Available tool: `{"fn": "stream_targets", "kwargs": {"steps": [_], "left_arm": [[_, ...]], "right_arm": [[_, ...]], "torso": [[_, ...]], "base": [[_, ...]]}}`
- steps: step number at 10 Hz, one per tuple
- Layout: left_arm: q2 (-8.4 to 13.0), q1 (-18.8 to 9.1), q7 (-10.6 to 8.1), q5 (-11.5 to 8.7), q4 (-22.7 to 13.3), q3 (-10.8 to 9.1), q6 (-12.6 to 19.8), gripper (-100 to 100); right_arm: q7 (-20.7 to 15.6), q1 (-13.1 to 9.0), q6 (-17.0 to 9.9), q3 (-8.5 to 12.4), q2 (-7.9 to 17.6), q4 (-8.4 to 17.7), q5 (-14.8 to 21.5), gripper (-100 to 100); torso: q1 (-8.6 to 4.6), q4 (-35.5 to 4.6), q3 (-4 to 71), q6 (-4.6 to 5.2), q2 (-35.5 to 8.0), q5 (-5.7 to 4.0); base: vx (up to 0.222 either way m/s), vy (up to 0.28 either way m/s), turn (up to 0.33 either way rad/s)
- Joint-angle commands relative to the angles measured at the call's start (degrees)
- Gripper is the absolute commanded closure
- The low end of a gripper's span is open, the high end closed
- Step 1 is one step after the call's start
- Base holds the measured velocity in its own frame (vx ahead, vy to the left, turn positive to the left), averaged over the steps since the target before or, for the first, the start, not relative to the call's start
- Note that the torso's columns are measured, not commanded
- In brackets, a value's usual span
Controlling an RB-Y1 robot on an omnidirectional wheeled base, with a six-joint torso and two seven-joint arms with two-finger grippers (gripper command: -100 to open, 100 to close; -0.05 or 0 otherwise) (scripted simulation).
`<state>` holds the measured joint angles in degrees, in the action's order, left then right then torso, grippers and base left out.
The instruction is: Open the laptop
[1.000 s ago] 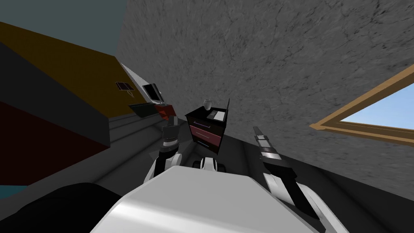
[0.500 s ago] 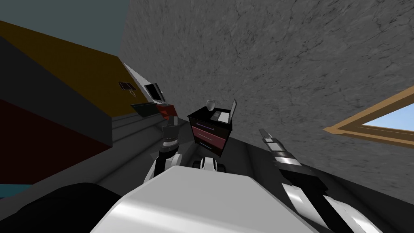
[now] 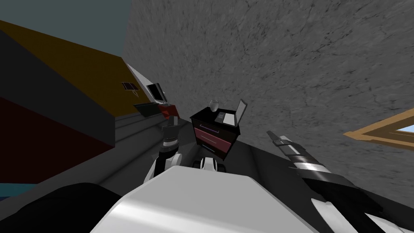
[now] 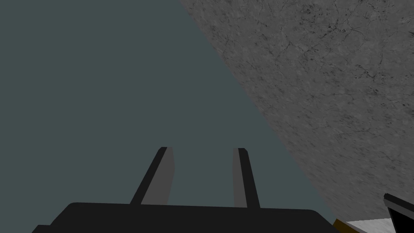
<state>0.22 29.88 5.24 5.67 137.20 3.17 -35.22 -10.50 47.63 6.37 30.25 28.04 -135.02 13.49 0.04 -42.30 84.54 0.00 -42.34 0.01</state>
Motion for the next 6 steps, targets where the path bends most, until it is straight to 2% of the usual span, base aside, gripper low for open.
{"fn": "stream_targets", "kwargs": {"steps": [1, 6], "left_arm": [[0.0, 0.0, 0.00, 0.0, 0.0, 0.00, 0.0, 0], [0.0, 0.0, 0.00, 0.0, 0.0, 0.00, 0.0, 0]], "right_arm": [[-0.9, 3.1, -2.7, 4.4, 4.3, -0.2, 1.8, -100], [-2.1, 9.2, -7.8, 12.8, 12.8, -0.4, 5.0, -100]], "torso": [[-0.02, 0.0, 0.0, 0.00, 0.0, 0.00], [0.02, 0.0, 0.0, 0.00, -0.1, 0.01]], "base": [[0.092, 0.099, 0.043], [0.093, 0.111, 0.036]]}}
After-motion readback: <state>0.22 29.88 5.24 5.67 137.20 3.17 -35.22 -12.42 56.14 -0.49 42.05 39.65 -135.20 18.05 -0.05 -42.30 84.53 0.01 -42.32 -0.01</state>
